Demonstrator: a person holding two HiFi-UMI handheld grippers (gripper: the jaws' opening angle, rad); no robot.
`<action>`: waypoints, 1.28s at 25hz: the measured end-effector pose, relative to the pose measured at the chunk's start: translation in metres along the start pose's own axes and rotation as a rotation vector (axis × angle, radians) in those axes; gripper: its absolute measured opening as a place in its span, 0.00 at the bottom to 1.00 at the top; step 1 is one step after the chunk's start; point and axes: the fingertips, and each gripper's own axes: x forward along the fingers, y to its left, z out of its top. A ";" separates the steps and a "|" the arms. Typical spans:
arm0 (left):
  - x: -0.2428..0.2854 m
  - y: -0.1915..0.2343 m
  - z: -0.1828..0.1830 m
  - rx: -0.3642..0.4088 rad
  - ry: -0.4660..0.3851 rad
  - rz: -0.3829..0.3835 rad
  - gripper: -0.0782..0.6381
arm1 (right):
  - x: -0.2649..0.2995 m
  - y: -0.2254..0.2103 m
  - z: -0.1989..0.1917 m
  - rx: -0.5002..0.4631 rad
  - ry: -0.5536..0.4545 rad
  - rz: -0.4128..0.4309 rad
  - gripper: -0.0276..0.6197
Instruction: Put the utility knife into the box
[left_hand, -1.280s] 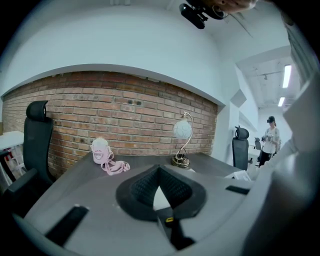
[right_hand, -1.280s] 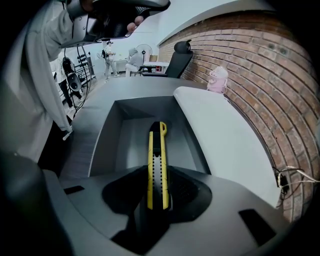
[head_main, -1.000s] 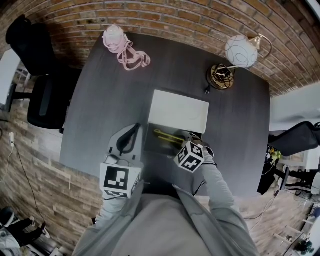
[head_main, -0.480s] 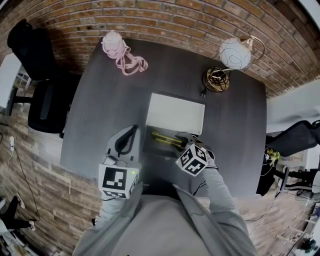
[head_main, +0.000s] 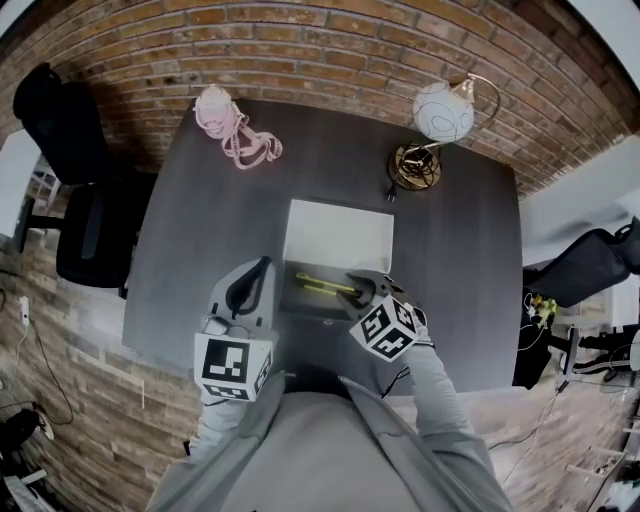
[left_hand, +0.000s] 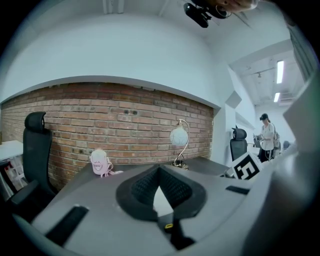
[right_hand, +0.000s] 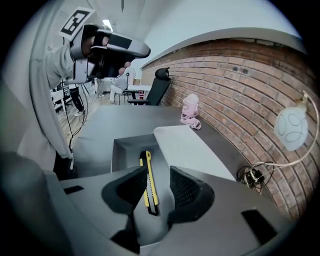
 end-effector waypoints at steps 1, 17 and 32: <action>-0.001 -0.001 0.002 0.004 -0.003 -0.003 0.14 | -0.005 -0.002 0.003 0.018 -0.018 -0.010 0.25; -0.013 -0.012 0.024 0.037 -0.054 -0.045 0.14 | -0.103 -0.050 0.048 0.284 -0.349 -0.264 0.25; -0.020 -0.014 0.031 0.038 -0.074 -0.066 0.13 | -0.190 -0.060 0.084 0.463 -0.672 -0.385 0.18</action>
